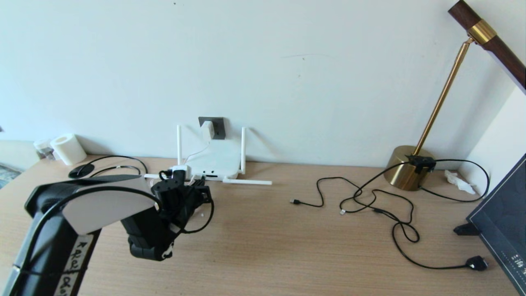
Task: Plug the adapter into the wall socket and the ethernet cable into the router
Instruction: Plug cable into router interface
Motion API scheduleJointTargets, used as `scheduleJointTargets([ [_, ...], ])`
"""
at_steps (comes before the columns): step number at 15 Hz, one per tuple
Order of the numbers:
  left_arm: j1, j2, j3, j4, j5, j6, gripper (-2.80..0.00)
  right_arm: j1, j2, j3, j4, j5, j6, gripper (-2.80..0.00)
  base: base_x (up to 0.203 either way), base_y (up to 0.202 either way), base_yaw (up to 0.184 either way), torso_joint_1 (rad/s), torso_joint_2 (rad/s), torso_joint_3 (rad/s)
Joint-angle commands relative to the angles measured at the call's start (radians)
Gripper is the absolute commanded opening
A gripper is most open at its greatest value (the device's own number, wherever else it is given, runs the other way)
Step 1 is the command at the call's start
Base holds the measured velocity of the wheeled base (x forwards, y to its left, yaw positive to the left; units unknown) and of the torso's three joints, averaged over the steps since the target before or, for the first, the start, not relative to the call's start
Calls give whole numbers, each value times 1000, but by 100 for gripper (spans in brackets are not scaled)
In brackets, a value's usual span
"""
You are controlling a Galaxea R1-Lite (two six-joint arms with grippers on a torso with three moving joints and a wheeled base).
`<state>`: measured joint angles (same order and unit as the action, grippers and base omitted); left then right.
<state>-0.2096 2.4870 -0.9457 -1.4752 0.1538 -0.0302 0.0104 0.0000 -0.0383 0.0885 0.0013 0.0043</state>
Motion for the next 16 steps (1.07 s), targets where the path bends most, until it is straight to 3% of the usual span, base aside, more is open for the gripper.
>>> scheduleJointTargets([
  [1,1,2,-1,-8,1,0,-280,0,2,0,0,0,0,0,0,0,0,0,0,0],
  [16,2,12,-10,-8,0,-2,-280,0,2,0,0,0,0,0,0,0,0,0,0,0],
])
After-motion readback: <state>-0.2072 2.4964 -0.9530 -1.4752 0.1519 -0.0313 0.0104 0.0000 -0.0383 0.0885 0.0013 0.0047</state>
